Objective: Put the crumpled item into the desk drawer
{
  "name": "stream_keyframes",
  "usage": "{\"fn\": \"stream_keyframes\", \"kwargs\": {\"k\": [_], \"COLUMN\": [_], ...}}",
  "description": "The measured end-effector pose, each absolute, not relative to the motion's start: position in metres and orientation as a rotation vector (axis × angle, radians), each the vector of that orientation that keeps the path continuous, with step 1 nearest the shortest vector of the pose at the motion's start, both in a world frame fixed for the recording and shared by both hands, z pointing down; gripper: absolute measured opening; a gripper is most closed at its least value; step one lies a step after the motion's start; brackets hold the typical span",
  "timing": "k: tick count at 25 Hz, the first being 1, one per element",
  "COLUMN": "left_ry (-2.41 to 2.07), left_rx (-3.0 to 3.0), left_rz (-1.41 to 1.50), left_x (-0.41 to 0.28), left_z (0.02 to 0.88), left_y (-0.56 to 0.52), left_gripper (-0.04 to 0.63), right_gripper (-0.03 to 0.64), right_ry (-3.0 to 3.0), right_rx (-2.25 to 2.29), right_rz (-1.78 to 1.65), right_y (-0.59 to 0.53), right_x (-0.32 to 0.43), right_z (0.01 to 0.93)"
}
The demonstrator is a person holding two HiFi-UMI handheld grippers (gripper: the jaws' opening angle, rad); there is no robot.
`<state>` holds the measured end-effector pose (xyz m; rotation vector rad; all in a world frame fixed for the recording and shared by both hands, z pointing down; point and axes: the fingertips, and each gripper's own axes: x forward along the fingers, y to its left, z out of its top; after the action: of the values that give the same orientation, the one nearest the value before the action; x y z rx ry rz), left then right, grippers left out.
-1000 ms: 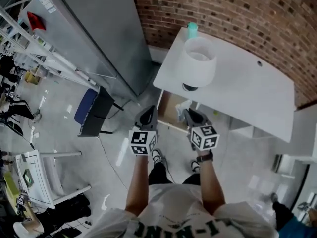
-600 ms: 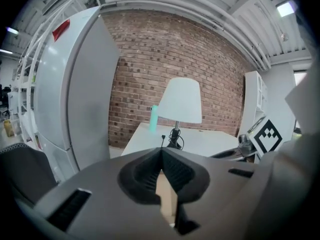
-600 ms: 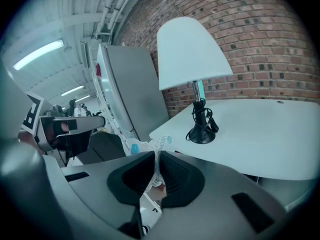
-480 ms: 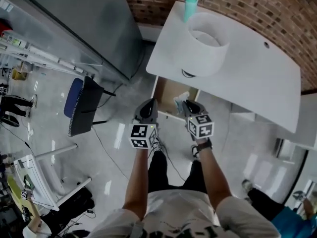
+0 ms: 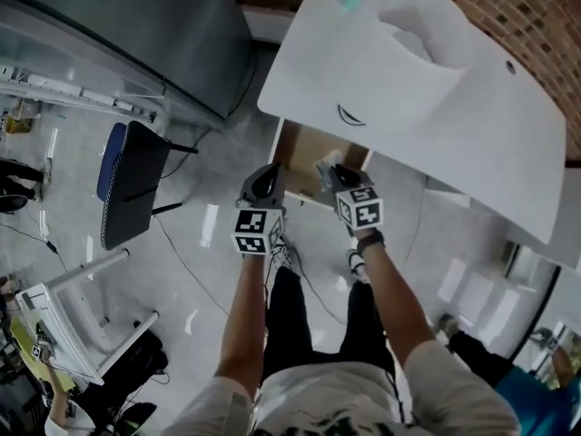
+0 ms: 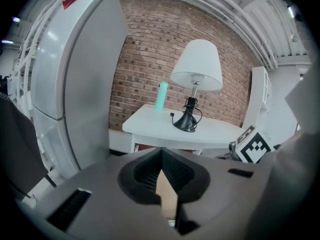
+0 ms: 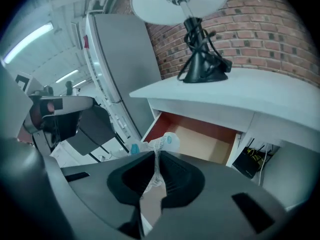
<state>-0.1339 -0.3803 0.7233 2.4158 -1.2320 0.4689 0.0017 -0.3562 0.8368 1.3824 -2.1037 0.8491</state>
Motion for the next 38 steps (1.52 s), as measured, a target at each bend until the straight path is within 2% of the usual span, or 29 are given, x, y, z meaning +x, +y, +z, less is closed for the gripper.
{"fn": "stream_keyframes", "kwargs": {"k": [12, 25, 28, 38], "left_ry": [-1.17, -1.216, -1.25, -1.268], "left_rx": [2.44, 2.493, 2.501, 2.493], "left_rz": [0.401, 0.445, 0.426, 0.453], "left_x": [-0.135, -0.15, -0.153, -0.156], "left_z": [0.782, 0.809, 0.807, 0.797], "left_y": [-0.398, -0.393, -0.392, -0.378], "left_gripper": [-0.006, -0.006, -0.006, -0.006], "right_gripper": [0.025, 0.026, 0.092, 0.107], "right_ry": [-1.953, -1.879, -1.887, -1.958], "right_rx": [1.372, 1.375, 1.357, 1.375], "right_rz": [0.813, 0.887, 0.914, 0.932], "right_y": [-0.369, -0.377, -0.375, -0.358], "right_x": [0.005, 0.004, 0.002, -0.004], "right_z": [0.937, 0.975, 0.977, 0.942]}}
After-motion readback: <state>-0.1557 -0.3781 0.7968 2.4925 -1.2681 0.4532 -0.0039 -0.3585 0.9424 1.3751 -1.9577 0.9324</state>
